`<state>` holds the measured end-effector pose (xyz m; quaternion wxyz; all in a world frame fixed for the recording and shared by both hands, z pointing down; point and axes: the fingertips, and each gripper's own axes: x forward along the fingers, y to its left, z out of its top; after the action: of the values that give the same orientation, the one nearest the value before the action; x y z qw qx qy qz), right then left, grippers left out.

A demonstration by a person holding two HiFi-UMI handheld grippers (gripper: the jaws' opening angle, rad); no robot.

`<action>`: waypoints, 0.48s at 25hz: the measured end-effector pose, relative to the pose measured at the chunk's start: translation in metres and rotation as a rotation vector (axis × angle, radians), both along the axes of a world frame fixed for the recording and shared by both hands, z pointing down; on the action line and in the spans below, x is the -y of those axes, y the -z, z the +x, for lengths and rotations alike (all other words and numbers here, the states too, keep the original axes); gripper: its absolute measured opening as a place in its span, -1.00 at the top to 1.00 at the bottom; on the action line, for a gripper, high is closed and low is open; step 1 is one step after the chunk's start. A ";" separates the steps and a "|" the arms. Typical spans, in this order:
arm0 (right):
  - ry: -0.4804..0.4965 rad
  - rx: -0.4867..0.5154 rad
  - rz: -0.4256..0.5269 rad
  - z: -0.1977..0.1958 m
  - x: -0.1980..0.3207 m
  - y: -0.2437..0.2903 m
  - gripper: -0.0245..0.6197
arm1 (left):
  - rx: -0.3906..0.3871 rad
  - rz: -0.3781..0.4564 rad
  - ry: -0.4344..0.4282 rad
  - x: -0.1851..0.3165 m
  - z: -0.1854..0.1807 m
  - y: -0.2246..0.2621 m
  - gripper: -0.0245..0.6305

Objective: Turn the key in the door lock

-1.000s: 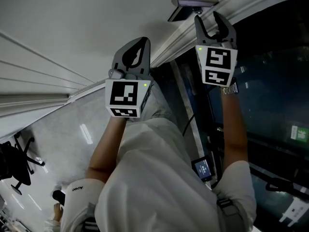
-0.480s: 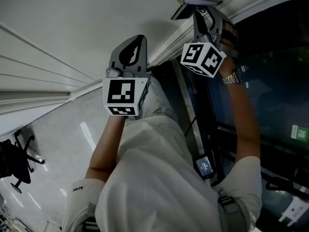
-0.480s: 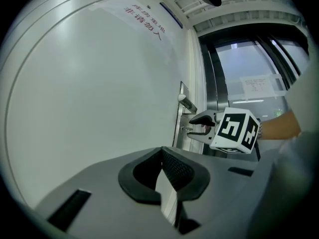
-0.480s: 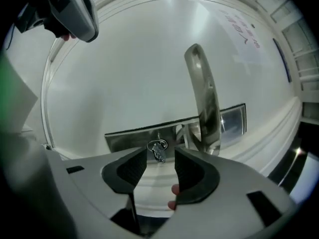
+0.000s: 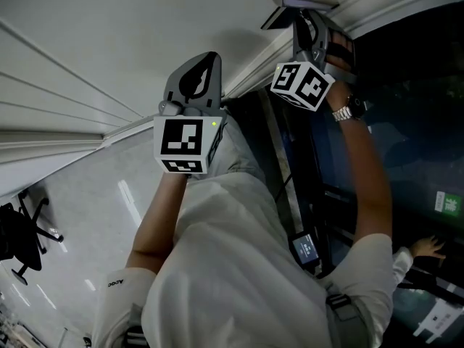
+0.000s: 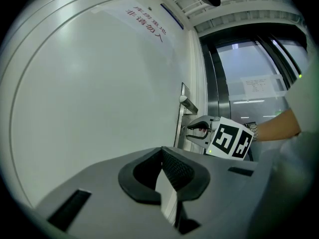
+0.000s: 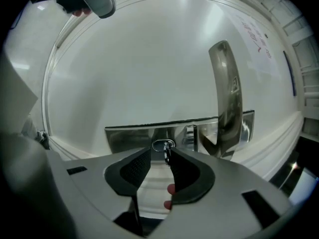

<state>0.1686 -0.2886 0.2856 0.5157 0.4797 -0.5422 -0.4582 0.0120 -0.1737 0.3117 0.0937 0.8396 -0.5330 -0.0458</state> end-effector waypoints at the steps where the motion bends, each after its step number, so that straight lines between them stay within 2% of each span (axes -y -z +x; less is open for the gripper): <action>1: 0.000 0.000 0.007 0.000 0.001 0.001 0.56 | 0.000 -0.001 0.002 0.000 0.000 0.000 0.90; 8: -0.005 0.040 0.031 -0.001 0.006 0.005 0.69 | 0.006 -0.004 -0.004 0.001 0.007 -0.002 0.90; 12: -0.013 0.115 0.049 0.000 0.006 0.011 0.88 | 0.011 -0.006 -0.005 0.001 0.009 -0.003 0.89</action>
<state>0.1684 -0.2947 0.2746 0.4747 0.5210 -0.5565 -0.4399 0.0207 -0.1752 0.3145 0.0933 0.8409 -0.5316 -0.0392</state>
